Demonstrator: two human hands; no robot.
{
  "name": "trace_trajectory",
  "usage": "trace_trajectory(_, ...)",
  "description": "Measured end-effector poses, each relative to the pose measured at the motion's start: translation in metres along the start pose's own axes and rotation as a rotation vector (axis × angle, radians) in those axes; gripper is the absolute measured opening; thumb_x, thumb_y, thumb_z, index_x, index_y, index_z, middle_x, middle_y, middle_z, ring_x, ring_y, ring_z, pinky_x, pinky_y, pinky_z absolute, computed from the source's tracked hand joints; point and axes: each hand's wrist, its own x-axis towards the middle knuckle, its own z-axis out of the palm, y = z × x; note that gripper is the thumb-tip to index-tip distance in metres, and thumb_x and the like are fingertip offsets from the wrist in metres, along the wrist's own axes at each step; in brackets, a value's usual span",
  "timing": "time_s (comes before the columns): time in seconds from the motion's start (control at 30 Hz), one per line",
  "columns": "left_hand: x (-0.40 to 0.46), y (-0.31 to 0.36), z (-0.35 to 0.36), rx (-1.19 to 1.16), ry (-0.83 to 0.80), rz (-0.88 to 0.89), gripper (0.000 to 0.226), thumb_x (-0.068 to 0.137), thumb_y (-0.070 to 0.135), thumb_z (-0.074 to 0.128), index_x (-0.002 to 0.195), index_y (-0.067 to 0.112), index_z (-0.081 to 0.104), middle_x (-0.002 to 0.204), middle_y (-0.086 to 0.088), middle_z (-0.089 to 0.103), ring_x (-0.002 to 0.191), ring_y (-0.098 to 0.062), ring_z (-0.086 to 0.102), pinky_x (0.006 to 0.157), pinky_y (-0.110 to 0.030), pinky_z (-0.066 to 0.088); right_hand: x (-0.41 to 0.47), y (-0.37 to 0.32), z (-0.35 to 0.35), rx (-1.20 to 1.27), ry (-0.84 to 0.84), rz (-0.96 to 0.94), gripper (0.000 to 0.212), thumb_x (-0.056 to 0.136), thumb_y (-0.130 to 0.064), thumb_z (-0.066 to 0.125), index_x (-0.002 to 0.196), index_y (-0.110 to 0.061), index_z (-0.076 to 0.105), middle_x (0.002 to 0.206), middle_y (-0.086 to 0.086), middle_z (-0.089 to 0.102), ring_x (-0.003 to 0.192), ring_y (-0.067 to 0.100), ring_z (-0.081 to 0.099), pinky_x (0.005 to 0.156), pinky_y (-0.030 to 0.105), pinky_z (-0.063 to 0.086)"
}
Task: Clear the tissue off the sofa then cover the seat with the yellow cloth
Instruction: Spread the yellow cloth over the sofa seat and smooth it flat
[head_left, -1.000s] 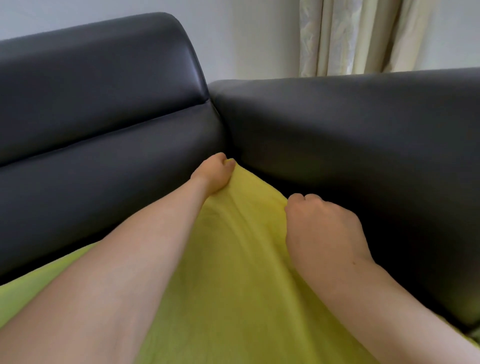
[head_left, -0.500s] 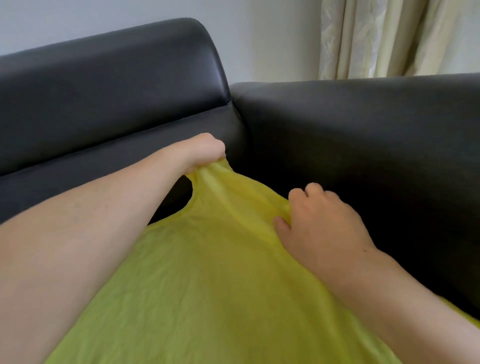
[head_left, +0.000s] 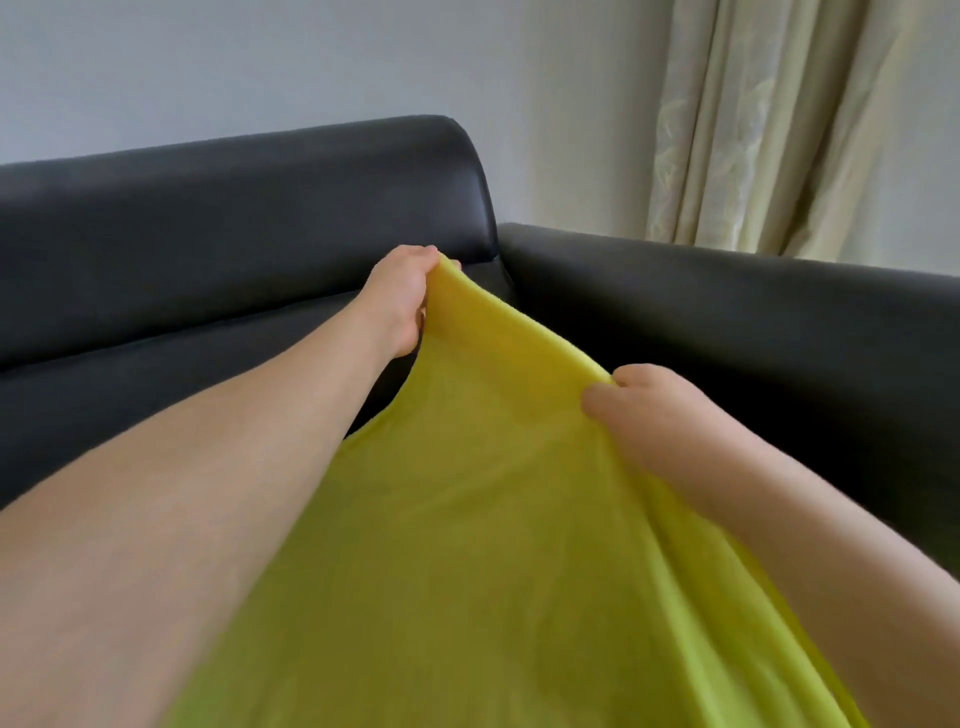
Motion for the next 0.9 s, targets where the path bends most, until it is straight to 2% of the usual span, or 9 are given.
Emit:
trace_trajectory(0.1,-0.003,0.009,-0.002,0.165,0.116,0.094,0.023,0.103,0.036,0.038,0.117,0.023,0.05,0.11,-0.004,0.053,0.098,-0.019,0.052,0.086,-0.035,0.044,-0.015,-0.024,-0.021,0.368,-0.138,0.106,0.016,0.088,-0.026,0.061,0.094,-0.013,0.068,0.092,0.013,0.071,0.086,0.032,0.068,0.084,0.049,0.055)
trace_trajectory(0.17,-0.003,0.016,0.0,0.257,0.158,0.169,0.022,0.103,0.033,0.034,0.116,0.022,0.048,0.103,-0.001,0.05,0.093,-0.016,0.049,0.085,-0.034,0.044,-0.018,-0.028,-0.028,0.363,-0.182,0.104,0.017,0.088,-0.028,0.066,0.1,-0.016,0.067,0.096,0.008,0.07,0.088,0.029,0.068,0.084,0.046,0.055)
trace_trajectory(0.27,0.004,0.019,0.007,0.443,0.178,0.323,0.025,0.104,0.027,0.032,0.113,0.012,0.05,0.088,0.003,0.047,0.077,-0.012,0.045,0.074,-0.031,0.041,-0.009,-0.013,-0.023,0.013,-0.076,0.044,0.025,0.088,-0.041,0.065,0.103,-0.023,0.059,0.094,-0.001,0.064,0.084,0.019,0.063,0.074,0.035,0.052)
trace_trajectory(0.37,0.014,0.007,0.017,0.846,0.15,0.478,0.024,0.104,0.032,0.029,0.102,0.015,0.045,0.079,0.003,0.049,0.067,-0.018,0.045,0.065,-0.037,0.038,0.003,0.019,-0.007,-0.339,0.023,-0.021,0.024,0.089,-0.046,0.061,0.098,-0.025,0.055,0.092,-0.004,0.061,0.082,0.018,0.059,0.07,0.033,0.05)
trace_trajectory(0.5,0.025,-0.031,0.042,1.278,0.089,0.601,0.022,0.105,0.032,0.024,0.101,0.017,0.039,0.08,-0.003,0.057,0.071,-0.03,0.051,0.062,-0.037,0.033,0.008,0.059,0.02,-0.576,0.043,-0.019,0.036,0.097,-0.054,0.039,0.089,-0.02,0.048,0.079,-0.003,0.053,0.075,0.022,0.055,0.063,0.034,0.046)
trace_trajectory(0.6,0.037,-0.072,0.057,1.386,0.051,0.607,0.021,0.105,0.031,0.026,0.102,0.015,0.039,0.082,-0.008,0.06,0.077,-0.035,0.056,0.063,-0.038,0.036,0.012,0.079,0.032,-0.736,0.103,0.015,0.049,0.099,-0.057,0.018,0.104,-0.017,0.045,0.076,-0.002,0.051,0.069,0.024,0.05,0.055,0.033,0.037)
trace_trajectory(0.67,0.043,-0.103,0.065,1.405,0.063,0.646,0.022,0.105,0.031,0.03,0.105,0.012,0.041,0.085,-0.009,0.064,0.079,-0.038,0.06,0.059,-0.038,0.034,0.016,0.089,0.037,-0.773,0.105,0.043,0.046,0.1,-0.052,0.015,0.108,-0.016,0.042,0.081,0.001,0.056,0.069,0.025,0.051,0.051,0.032,0.034)
trace_trajectory(0.8,0.047,-0.146,0.082,1.387,0.077,0.678,0.022,0.104,0.028,0.035,0.106,0.009,0.046,0.08,-0.007,0.063,0.073,-0.035,0.06,0.052,-0.035,0.027,0.017,0.09,0.041,-0.829,0.091,-0.005,0.01,0.099,-0.024,0.037,0.101,-0.017,0.03,0.085,0.002,0.055,0.06,0.019,0.046,0.044,0.03,0.03)
trace_trajectory(0.9,0.052,-0.168,0.09,1.435,0.062,0.648,0.016,0.102,0.021,0.038,0.105,0.009,0.047,0.082,-0.009,0.063,0.072,-0.034,0.059,0.052,-0.035,0.026,0.02,0.087,0.041,-0.885,0.117,-0.064,0.026,0.092,-0.009,0.043,0.111,-0.017,0.027,0.085,0.003,0.04,0.052,0.016,0.037,0.041,0.03,0.03)
